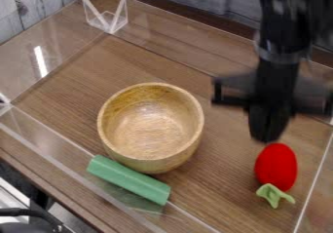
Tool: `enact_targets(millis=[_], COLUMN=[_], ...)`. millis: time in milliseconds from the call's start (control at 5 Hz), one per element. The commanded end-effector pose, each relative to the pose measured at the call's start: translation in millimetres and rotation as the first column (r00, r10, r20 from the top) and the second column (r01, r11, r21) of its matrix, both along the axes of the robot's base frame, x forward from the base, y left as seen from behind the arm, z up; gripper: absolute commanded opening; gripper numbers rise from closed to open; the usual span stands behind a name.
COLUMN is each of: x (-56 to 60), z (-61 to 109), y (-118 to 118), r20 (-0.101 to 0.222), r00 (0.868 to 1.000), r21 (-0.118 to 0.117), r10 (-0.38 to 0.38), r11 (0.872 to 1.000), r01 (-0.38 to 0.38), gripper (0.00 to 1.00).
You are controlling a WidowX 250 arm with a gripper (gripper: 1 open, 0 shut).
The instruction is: Move the red fruit to the left
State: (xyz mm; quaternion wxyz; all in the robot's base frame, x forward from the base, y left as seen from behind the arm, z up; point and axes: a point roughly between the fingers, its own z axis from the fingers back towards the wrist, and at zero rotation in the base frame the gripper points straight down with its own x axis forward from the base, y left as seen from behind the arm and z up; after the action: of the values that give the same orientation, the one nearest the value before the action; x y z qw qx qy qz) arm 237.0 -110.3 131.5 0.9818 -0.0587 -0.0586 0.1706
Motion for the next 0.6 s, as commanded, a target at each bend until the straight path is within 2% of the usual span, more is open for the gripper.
enact_targets(millis=[0, 400], x=[14.0, -3.1], z=[17.7, 10.3], y=[15, -15], r20=[0.076, 0.046], r00=[0.993, 0.978], r21=[-0.044, -0.033], r10=[0.095, 0.203], r11=[0.995, 0.979], r01=[-0.092, -0.201], gripper=[0.00, 0.00])
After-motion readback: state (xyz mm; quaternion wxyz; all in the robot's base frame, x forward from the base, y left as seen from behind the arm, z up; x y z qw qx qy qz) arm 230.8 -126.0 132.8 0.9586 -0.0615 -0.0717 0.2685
